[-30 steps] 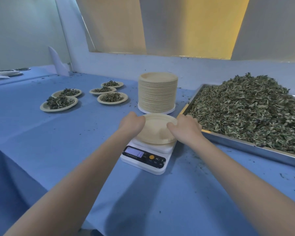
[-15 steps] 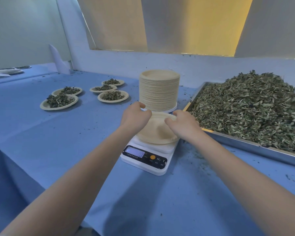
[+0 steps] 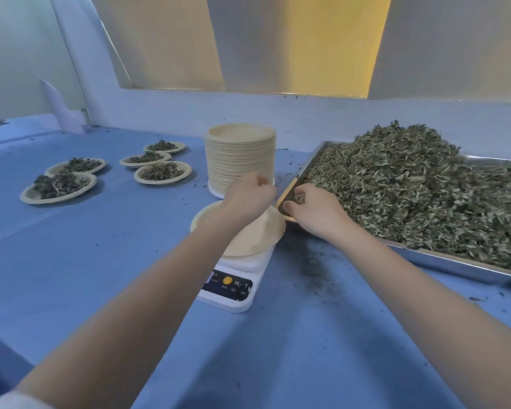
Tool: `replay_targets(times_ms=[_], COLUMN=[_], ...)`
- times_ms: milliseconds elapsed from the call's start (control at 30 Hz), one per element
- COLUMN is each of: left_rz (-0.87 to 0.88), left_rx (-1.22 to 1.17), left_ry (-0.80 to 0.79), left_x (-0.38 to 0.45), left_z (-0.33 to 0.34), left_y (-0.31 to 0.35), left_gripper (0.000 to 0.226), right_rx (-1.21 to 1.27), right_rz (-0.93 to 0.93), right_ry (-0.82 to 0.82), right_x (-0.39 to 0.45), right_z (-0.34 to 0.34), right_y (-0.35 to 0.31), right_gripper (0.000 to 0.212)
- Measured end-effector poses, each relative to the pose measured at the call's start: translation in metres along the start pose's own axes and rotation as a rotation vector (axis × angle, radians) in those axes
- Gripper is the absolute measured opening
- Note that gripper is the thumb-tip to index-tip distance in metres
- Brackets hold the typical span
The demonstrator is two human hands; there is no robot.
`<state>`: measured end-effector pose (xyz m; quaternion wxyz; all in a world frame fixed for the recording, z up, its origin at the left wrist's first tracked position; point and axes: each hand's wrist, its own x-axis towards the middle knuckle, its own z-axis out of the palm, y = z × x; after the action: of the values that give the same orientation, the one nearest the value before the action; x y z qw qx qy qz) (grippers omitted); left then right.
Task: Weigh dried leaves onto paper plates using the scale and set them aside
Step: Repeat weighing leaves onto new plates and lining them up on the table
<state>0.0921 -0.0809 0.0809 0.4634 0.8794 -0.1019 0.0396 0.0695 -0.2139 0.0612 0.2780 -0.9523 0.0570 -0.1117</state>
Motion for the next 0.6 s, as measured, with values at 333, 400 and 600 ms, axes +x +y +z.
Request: replay_targets(times_ms=[333,400,600], left_rz=[0.016,-0.008,-0.077], left_rx=[-0.028,-0.037,-0.072], left_ry=[-0.023,0.000,0.100], left_x=[0.002,-0.001,-0.009], left_z=[-0.002,-0.011,-0.039], left_y=[-0.007,-0.018,-0.048], left_gripper=[0.021,0.035,0.039], right_rx=[-0.168,-0.189,-0.360], right_rz=[-0.162,-0.221,-0.271], right_ry=[-0.258,-0.299,-0.397], right_x=[-0.021,-0.023,-0.023], right_z=[0.012,0.020,0.031], right_y=[-0.006,-0.012,-0.017], right_gripper=[0.112,0.122,0.143])
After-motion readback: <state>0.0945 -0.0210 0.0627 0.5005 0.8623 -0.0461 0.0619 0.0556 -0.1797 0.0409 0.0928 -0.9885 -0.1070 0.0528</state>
